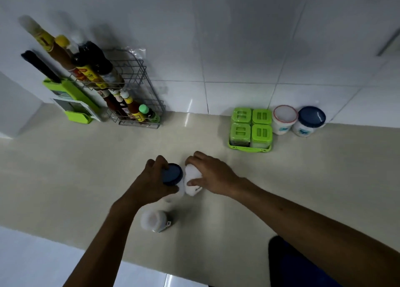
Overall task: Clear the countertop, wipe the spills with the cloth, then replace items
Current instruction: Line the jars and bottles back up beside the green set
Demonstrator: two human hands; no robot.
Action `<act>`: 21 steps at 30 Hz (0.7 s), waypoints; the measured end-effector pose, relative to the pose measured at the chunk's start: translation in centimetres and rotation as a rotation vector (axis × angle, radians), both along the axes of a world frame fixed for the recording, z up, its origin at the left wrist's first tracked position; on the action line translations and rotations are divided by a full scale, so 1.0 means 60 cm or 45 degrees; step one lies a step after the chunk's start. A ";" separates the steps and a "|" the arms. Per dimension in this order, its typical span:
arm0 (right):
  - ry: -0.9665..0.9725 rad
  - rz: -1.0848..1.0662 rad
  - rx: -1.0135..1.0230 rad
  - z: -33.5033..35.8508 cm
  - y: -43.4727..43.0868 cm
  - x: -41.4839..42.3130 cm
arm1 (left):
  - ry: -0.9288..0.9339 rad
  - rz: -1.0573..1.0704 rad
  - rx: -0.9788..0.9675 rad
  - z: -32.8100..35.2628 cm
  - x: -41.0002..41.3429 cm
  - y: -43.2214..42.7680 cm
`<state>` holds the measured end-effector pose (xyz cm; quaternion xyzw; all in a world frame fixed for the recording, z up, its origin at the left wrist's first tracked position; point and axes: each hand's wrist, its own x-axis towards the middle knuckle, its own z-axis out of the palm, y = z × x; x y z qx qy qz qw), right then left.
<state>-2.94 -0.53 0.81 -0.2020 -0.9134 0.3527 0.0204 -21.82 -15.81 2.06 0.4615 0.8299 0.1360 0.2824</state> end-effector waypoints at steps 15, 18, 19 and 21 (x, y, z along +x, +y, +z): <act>-0.348 -0.695 -0.221 0.077 0.323 0.510 | -0.007 -0.794 0.182 0.008 0.477 0.450; -0.379 -0.742 -0.060 0.058 0.382 0.575 | 0.231 -0.803 0.278 -0.014 0.552 0.521; -0.376 -0.751 -0.007 0.050 0.398 0.586 | 0.265 -0.790 0.302 -0.022 0.569 0.538; -0.336 -0.795 0.054 0.034 0.426 0.606 | 0.272 -0.750 0.300 -0.038 0.600 0.565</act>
